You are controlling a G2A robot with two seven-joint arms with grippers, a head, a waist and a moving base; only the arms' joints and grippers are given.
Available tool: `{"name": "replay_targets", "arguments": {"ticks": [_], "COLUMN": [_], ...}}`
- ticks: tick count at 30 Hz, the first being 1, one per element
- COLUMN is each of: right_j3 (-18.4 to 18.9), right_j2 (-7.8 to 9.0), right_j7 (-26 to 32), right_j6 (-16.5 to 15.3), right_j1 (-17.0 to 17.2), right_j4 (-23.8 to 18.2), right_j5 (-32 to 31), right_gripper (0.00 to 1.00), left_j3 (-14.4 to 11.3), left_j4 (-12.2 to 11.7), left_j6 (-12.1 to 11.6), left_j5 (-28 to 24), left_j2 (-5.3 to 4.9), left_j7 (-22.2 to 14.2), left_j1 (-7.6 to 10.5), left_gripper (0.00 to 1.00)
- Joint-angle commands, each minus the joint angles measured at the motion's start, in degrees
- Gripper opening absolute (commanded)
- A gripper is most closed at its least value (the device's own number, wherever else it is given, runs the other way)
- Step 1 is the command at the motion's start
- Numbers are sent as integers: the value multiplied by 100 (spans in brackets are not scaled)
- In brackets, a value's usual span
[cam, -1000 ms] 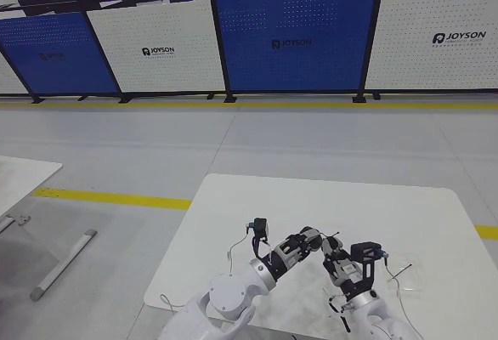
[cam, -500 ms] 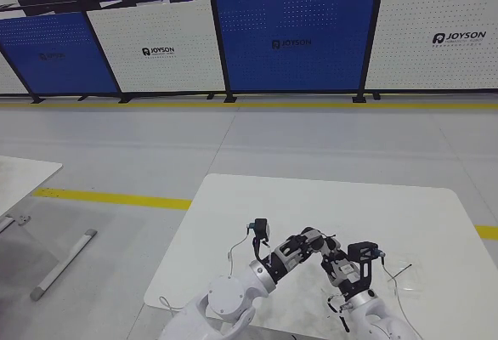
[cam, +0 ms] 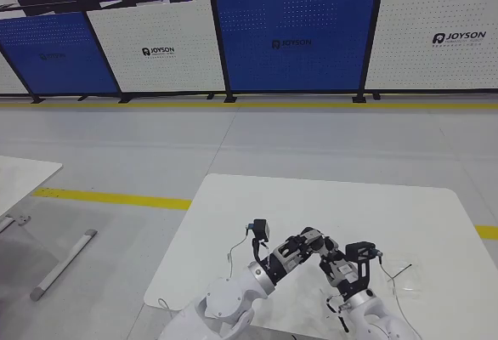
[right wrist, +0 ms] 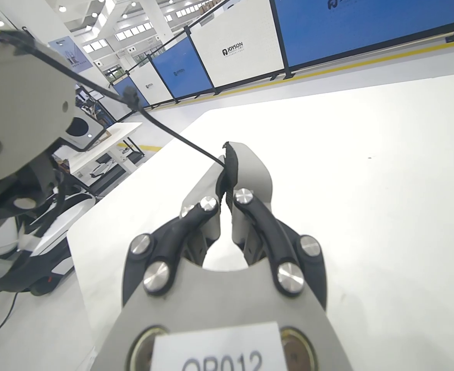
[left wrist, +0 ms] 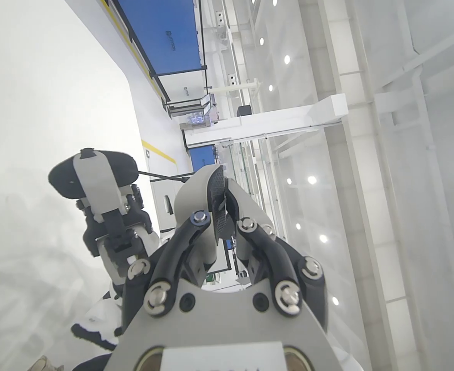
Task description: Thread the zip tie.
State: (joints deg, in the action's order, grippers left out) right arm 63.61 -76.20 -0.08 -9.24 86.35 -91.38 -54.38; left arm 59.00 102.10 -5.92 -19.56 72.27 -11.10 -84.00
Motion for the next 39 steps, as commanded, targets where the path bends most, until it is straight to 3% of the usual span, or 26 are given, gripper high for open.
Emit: {"name": "replay_targets", "arguments": {"ticks": [1,7,9,10,11,18,28,31,39], "right_j3": [-6,-12,-2,9,44,446,1673,1978,2009], "right_j2": [-1,-5,-8,-7,-5,50,174,190,194], "right_j7": [6,20,2,4,-24,-334,-927,-1017,-1001], "right_j6": [-2,-4,-20,-33,-21,-155,-872,-1024,-1024], "right_j1": [-11,-29,-19,-10,9,330,1132,1327,1349], "right_j4": [11,17,-8,-18,-46,-378,-862,-877,-895], "right_j5": [2,24,117,156,201,535,1953,2546,2658], "right_gripper": [0,0,0,46,100,100,100,100,100], "left_j3": [9,23,39,46,39,165,645,771,752], "left_j4": [12,16,-37,-66,-105,-289,-633,-789,-820], "left_j6": [-16,-60,41,109,178,307,197,107,121], "left_j5": [-5,-24,7,29,16,-352,-776,-490,-379], "left_j2": [-2,-4,-5,-2,6,20,-35,-58,-61], "left_j7": [-3,-8,60,136,209,255,250,428,435], "left_j1": [-8,-23,-9,13,45,138,-76,-108,-116], "left_gripper": [0,0,0,0,0,0,0,0,0]}}
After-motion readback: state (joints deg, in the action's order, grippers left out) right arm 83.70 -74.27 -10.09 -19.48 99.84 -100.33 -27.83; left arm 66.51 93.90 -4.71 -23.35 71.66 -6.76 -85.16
